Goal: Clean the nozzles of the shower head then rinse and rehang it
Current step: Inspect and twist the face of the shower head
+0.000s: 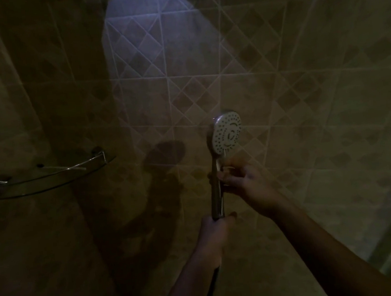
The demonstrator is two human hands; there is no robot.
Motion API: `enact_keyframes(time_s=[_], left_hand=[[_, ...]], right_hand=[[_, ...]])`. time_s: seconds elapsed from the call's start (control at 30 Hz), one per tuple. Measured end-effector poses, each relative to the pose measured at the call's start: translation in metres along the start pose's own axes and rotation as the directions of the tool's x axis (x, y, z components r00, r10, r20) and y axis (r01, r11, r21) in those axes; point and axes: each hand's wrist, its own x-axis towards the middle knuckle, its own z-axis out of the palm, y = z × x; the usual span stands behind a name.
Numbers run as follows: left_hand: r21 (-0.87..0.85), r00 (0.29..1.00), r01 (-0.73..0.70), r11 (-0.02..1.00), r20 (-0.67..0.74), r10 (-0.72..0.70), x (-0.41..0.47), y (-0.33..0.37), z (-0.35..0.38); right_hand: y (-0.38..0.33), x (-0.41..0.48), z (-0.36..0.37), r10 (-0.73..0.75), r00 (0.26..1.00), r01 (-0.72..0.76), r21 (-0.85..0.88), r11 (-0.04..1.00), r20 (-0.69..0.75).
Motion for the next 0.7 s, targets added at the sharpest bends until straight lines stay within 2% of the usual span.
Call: enact_keyframes(time_s=[0.07, 0.2, 0.47, 0.53, 0.63, 0.7], left_hand=[[0.01, 1.0, -0.001, 1.0, -0.004, 0.001, -0.002, 0.0, -0.002], [0.041, 1.0, 0.005, 0.999, -0.008, -0.005, -0.003, 0.001, -0.003], [0.036, 1.0, -0.004, 0.999, -0.022, 0.005, 0.001, -0.011, -0.002], [0.038, 0.999, 0.004, 0.999, -0.034, -0.003, 0.0, -0.008, -0.002], [0.024, 0.999, 0.01, 1.0, -0.042, -0.009, -0.001, -0.005, -0.004], [0.031, 0.999, 0.017, 0.999, -0.051, -0.015, -0.002, -0.005, -0.005]], right_hand=[[0.004, -0.001, 0.002, 0.004, 1.0, -0.005, -0.004, 1.0, -0.015], [0.005, -0.006, 0.009, -0.086, 0.991, 0.058, -0.248, 0.967, -0.103], [0.012, -0.002, 0.0, 0.026, 0.999, -0.025, -0.051, 0.998, 0.03], [0.012, -0.002, 0.005, 0.01, 1.0, -0.011, -0.094, 0.996, -0.008], [0.011, -0.001, 0.009, -0.087, 0.992, 0.059, -0.278, 0.959, -0.088], [0.01, -0.001, 0.007, -0.083, 0.992, 0.056, -0.252, 0.966, -0.099]])
